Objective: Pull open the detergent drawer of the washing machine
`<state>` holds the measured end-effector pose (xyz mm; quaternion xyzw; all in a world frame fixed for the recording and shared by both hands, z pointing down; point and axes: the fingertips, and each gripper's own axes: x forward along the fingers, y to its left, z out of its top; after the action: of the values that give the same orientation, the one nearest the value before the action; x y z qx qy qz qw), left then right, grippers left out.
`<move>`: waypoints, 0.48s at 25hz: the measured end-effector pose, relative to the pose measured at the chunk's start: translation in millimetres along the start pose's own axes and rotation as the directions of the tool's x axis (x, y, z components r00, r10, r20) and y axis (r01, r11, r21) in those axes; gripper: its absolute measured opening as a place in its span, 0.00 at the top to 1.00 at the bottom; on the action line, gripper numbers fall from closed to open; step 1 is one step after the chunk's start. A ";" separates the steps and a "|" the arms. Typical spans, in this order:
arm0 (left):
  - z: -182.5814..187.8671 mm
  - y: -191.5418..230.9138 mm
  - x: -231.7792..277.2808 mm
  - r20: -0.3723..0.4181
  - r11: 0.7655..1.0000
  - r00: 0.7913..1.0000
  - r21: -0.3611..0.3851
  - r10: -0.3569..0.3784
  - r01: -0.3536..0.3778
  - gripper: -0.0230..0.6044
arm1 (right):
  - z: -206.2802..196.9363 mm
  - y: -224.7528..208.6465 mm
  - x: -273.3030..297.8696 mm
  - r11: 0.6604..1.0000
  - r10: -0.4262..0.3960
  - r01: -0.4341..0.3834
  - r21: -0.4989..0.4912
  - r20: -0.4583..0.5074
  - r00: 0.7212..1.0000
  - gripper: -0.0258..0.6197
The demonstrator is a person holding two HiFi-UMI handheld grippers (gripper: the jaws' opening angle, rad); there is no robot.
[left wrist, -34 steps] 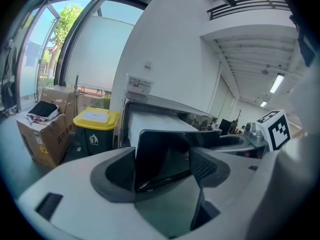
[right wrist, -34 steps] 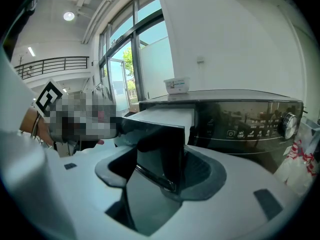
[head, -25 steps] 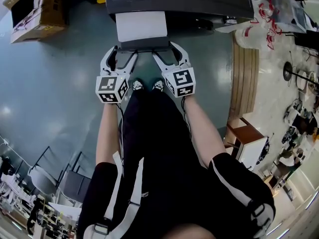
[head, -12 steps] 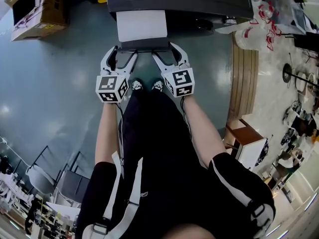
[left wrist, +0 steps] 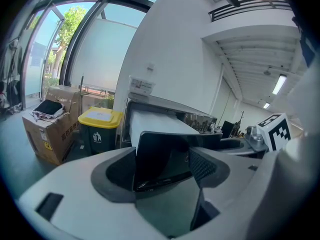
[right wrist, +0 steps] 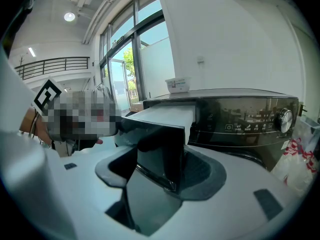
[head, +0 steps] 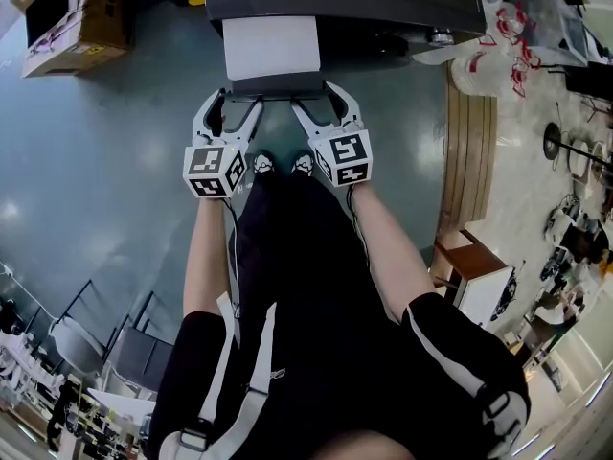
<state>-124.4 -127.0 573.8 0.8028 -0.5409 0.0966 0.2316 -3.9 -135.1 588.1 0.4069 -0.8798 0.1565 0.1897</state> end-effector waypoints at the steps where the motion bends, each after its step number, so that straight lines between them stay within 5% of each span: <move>1: -0.2 -0.7 -0.2 0.000 1.000 1.000 0.000 0.001 -0.001 0.43 | -0.2 -0.1 -0.6 1.000 0.000 0.000 0.000 -0.001 1.000 0.52; 12: -4.3 0.4 0.0 -0.012 1.000 1.000 0.021 -0.017 0.017 0.44 | -4.1 0.3 -0.5 1.000 0.011 -0.011 0.010 -0.002 1.000 0.52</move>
<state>-124.3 -125.1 577.6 0.8090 -0.5318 0.1049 0.2272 -3.0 -132.8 591.4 0.4030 -0.8809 0.1625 0.1875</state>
